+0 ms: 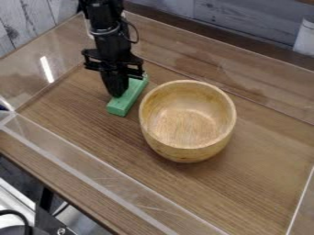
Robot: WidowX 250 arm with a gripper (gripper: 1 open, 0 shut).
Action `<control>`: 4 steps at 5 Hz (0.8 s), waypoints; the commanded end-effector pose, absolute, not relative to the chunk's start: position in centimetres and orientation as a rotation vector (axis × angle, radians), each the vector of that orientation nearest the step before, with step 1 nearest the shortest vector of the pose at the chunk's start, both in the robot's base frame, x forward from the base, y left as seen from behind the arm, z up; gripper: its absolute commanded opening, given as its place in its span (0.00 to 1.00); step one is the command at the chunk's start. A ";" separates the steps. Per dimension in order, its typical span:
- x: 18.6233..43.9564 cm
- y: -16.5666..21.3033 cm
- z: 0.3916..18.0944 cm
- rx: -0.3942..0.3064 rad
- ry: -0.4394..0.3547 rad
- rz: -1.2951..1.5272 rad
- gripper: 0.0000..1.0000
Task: Put the green block in the brown bowl
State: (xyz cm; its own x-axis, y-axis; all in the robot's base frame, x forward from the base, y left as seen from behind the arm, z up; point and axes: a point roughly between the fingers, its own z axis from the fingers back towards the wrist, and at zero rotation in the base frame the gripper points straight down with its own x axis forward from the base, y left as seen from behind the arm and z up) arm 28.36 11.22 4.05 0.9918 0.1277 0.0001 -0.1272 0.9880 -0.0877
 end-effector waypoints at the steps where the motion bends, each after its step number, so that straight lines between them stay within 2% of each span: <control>1: 29.4 10.8 7.6 -0.075 -0.097 0.114 0.00; 3: 30.6 7.9 11.8 -0.109 -0.157 0.080 0.00; 4: 31.8 4.4 12.4 -0.130 -0.164 0.014 0.00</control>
